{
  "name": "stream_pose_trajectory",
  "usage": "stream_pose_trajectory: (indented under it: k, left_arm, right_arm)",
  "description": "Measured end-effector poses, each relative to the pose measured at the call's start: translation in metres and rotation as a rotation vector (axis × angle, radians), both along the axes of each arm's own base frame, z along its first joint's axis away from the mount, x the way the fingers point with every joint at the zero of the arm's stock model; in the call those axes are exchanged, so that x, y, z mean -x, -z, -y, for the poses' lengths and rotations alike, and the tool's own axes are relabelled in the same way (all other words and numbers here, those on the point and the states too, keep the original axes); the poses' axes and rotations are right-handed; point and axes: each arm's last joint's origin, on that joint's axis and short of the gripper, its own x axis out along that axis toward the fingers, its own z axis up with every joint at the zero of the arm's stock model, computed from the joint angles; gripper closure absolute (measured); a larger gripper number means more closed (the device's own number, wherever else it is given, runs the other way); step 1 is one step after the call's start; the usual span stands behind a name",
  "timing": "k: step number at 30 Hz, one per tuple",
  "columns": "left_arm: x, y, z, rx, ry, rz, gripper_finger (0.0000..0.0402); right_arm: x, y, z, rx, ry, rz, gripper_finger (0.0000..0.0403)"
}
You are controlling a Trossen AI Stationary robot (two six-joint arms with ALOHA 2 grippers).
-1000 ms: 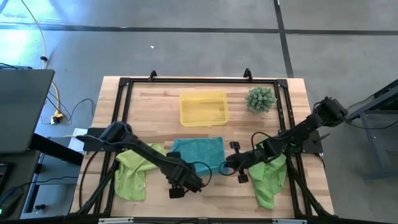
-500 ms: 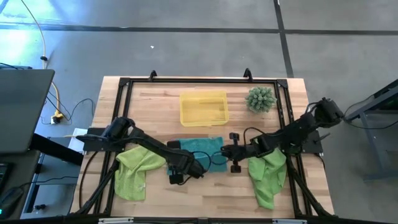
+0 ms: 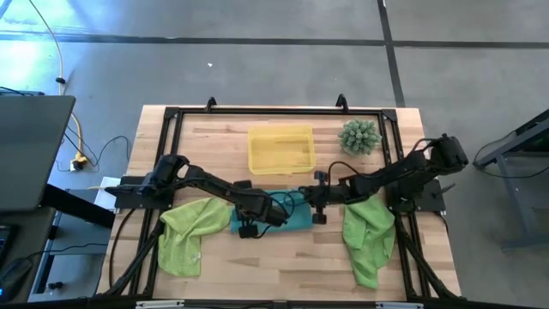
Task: Roll microfiber towels into tight, uniform cylinder then place into a basket
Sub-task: Fold the blue microfiber cloth
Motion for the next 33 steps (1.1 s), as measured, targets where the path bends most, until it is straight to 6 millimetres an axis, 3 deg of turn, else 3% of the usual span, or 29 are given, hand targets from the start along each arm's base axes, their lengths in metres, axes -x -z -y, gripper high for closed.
stream_pose_trajectory:
  k: [18,33]
  left_arm:
    - [0.003,-0.001,-0.004,-0.043,-0.053,-0.031,0.0402]
    - [0.001,-0.001,-0.023,-0.067,-0.091,-0.019,0.0402]
  right_arm:
    - [-0.004,-0.002,0.007,0.006,0.033,0.039,0.0402]
    - [-0.005,-0.002,0.013,0.007,0.050,0.038,0.0402]
